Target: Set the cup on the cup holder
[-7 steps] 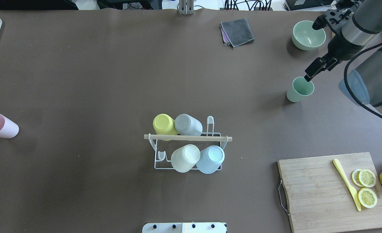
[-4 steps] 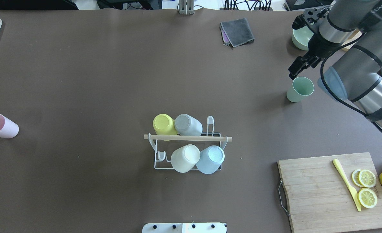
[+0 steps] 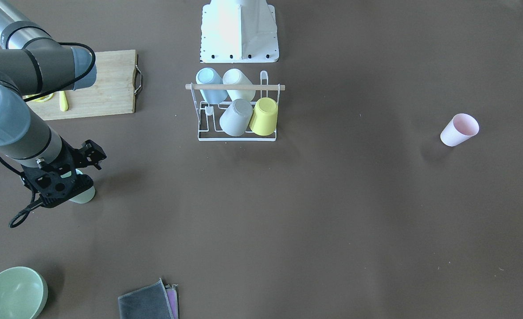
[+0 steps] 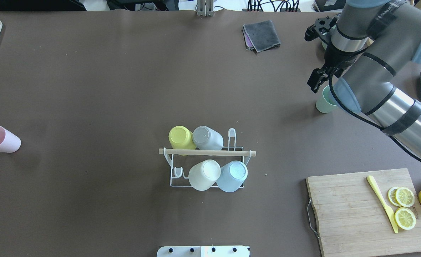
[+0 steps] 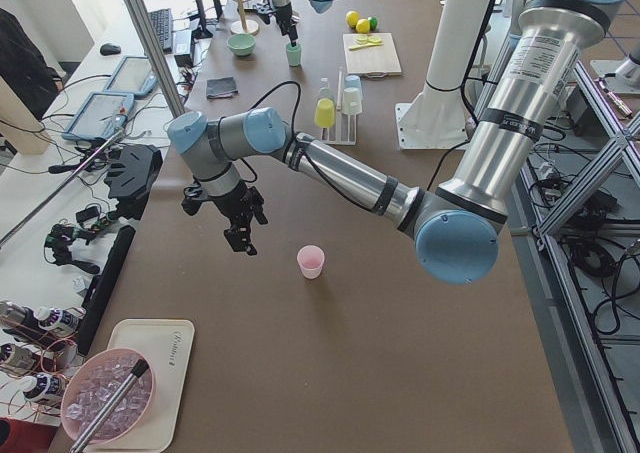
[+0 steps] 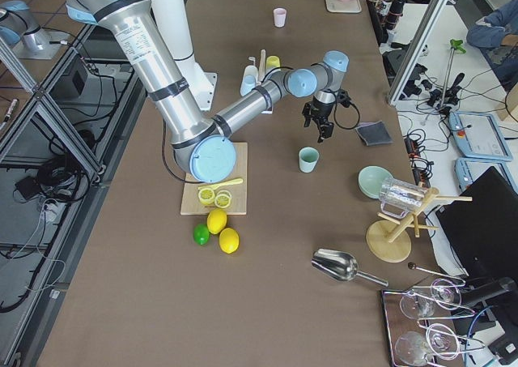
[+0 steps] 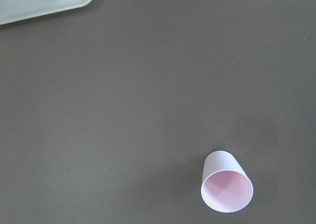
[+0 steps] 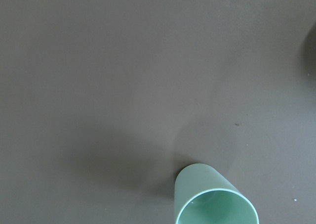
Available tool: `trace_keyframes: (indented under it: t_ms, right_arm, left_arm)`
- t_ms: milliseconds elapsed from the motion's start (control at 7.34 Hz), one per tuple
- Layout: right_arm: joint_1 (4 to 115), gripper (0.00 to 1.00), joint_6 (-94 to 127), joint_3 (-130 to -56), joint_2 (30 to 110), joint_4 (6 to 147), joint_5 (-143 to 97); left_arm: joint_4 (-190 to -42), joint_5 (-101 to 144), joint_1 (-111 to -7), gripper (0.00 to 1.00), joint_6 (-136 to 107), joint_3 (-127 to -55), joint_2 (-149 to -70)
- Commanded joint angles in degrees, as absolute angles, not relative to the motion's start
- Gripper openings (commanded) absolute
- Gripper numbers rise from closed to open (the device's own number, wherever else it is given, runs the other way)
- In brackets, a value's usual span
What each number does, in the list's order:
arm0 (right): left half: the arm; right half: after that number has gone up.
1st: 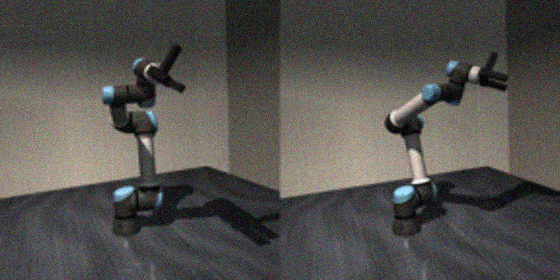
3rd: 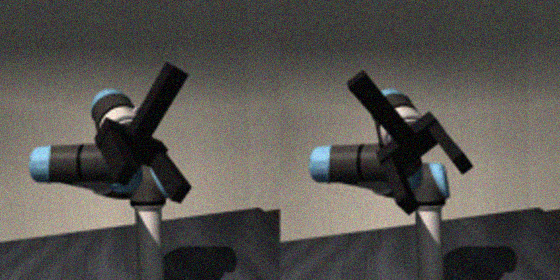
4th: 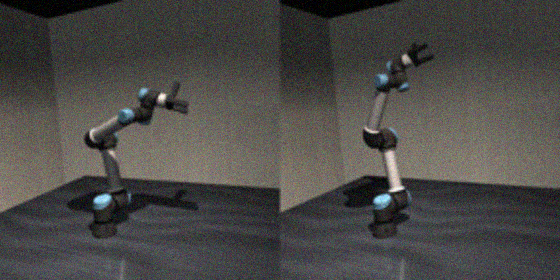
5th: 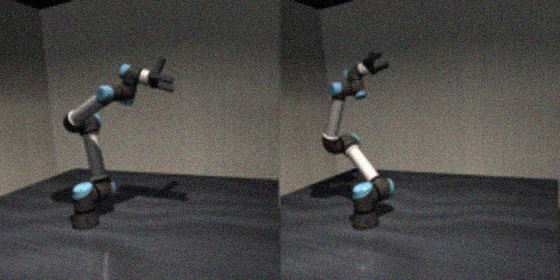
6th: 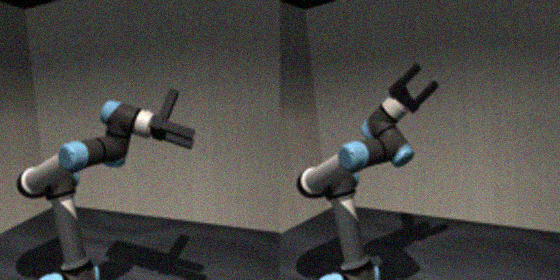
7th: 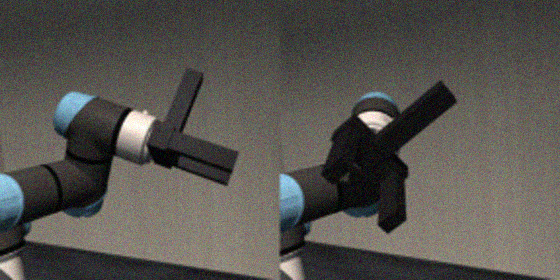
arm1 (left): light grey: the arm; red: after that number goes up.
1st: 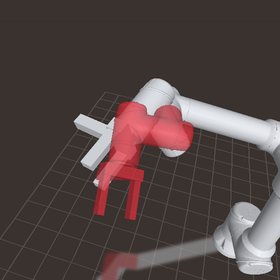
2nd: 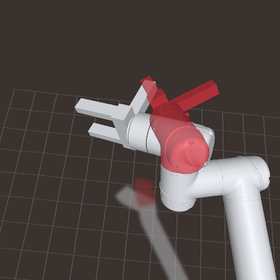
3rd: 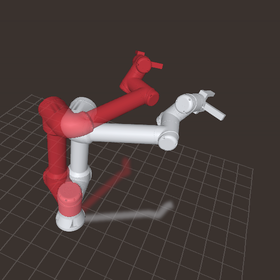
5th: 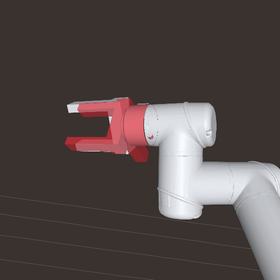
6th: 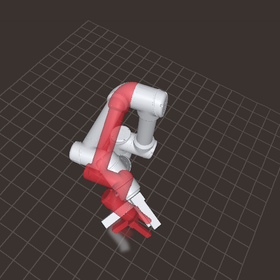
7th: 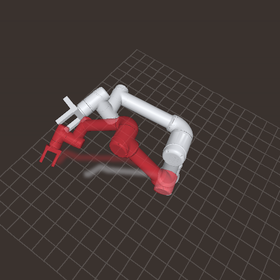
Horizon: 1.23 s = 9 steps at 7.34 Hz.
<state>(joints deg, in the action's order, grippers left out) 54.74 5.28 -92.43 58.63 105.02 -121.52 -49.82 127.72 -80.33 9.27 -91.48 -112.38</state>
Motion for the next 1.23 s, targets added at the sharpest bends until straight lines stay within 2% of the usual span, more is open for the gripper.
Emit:
trace_keyframes:
  t_ms: [0, 136, 408, 545, 817, 1089]
  right_arm:
    - [52.48, 1.0, -3.73, -92.55, 54.43, 115.25, -112.2]
    - [51.95, 1.0, -7.96, -92.72, 53.53, 118.53, -108.49]
    - [51.07, 1.0, -14.65, -91.41, 53.27, 125.02, -107.58]
    - [49.15, 1.0, -16.59, -89.23, 51.0, 129.42, -107.06]
    - [46.07, 1.0, -22.56, -81.43, 43.36, 135.25, -101.37]
    - [45.7, 1.0, -33.69, -73.34, 39.13, 133.96, -94.96]
  left_arm:
    - [-48.96, 127.79, -76.48, 0.98, 9.93, -85.53, -113.55]
    - [-49.39, 128.05, -76.2, 0.98, 9.93, -85.17, -113.64]
    - [-49.31, 127.53, -63.16, 0.98, 9.84, -83.34, -115.83]
    - [-51.05, 128.05, -63.02, 0.98, 9.93, -79.93, -116.19]
    - [-56.5, 128.06, -63.02, 0.98, 9.93, -78.76, -115.49]
    - [-61.25, 128.06, -62.76, 0.98, 10.02, -74.2, -115.31]
